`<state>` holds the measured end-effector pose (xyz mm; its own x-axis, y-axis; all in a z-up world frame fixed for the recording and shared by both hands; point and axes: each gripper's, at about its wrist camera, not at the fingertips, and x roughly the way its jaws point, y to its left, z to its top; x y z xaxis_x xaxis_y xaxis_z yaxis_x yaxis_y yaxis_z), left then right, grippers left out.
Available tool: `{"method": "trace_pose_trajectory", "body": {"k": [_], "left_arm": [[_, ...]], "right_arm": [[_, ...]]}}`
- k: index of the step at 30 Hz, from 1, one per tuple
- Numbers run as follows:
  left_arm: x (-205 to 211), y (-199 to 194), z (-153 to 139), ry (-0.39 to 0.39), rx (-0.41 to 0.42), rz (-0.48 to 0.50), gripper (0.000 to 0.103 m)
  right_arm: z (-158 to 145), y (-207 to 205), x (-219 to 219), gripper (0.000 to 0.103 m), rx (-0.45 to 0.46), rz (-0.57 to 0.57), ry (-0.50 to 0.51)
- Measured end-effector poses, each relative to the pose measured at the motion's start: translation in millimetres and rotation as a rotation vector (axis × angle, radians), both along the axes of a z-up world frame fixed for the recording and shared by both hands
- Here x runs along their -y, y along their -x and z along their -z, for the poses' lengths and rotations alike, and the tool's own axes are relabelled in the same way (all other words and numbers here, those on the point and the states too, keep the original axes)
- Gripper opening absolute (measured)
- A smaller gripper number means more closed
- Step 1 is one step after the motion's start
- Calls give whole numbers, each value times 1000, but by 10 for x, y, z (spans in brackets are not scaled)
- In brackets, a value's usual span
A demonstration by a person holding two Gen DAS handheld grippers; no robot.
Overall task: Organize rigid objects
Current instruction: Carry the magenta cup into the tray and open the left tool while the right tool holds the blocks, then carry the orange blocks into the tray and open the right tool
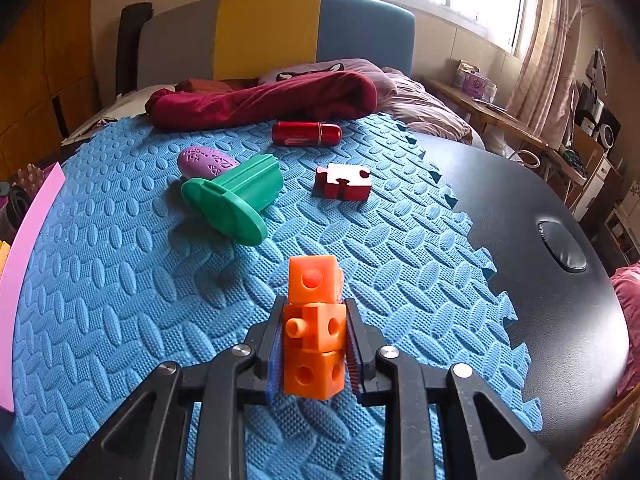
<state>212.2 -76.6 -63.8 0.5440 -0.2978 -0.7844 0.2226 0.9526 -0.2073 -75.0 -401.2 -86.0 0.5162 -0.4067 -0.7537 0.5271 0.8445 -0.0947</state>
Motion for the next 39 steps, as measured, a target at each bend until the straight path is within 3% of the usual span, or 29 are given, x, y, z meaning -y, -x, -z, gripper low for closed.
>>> {"method": "trace_pose_trajectory", "body": {"k": [5,11,19,29,39], "left_arm": [[5,-83,111,-51,-1,-13,63],[-133,35,18,-14,18,-34,69],[-257,554,-257,-55,118,-26,70],[-261,1239,-345,-85,158,12,70],[-251,1598,-427,-115,206,40,70]], "right_arm": [[1,0,-1,25,0,0,1],[0,-2,-2,26,-1,-1,5],[-1,-5,-6,26,-1,-1,12],[4,6,-24,25,-2,-2,23],[6,8,-38,25,-3,-2,33]]}}
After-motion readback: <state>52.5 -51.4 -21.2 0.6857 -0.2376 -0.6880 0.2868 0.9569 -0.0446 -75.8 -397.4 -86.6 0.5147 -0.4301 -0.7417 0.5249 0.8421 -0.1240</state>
